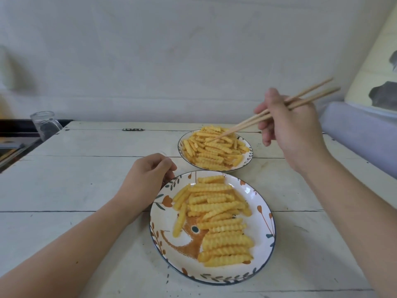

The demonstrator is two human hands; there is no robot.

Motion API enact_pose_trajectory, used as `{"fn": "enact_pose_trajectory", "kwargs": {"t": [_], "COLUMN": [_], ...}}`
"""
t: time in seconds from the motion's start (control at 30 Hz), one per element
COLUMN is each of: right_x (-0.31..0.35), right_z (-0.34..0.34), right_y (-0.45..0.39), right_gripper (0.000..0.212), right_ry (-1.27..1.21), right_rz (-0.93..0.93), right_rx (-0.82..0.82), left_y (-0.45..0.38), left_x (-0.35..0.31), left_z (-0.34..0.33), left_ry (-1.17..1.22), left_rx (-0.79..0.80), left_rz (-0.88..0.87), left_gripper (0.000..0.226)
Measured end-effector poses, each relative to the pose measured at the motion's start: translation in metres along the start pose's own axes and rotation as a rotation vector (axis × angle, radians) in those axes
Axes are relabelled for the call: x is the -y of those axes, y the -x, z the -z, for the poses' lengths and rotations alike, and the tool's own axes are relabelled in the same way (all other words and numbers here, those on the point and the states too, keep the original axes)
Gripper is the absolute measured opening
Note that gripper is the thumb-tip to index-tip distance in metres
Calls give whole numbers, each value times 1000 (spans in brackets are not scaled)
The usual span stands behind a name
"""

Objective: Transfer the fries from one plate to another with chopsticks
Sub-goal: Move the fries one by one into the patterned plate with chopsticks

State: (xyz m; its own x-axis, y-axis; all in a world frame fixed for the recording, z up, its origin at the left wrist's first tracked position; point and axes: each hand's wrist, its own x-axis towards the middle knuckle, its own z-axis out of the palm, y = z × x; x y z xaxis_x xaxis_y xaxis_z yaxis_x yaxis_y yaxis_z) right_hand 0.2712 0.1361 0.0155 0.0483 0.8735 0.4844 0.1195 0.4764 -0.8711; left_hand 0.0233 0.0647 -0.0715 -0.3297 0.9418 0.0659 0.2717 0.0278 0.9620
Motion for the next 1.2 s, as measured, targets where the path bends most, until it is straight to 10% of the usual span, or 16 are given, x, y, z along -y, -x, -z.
{"fn": "enact_pose_trajectory", "kwargs": {"t": [0.93, 1.2], "right_x": [-9, 49], "right_z": [-31, 1], "right_y": [-38, -42], "right_gripper": [50, 56], "right_ry": [530, 62], "right_rz": [267, -1], "right_rx": [250, 346], "left_y": [-2, -2], "left_x": [1, 2], "left_z": [0, -1], "left_ry": [1, 20], "left_rx": [-9, -10], "left_rz": [-1, 5], "left_gripper": [27, 28]}}
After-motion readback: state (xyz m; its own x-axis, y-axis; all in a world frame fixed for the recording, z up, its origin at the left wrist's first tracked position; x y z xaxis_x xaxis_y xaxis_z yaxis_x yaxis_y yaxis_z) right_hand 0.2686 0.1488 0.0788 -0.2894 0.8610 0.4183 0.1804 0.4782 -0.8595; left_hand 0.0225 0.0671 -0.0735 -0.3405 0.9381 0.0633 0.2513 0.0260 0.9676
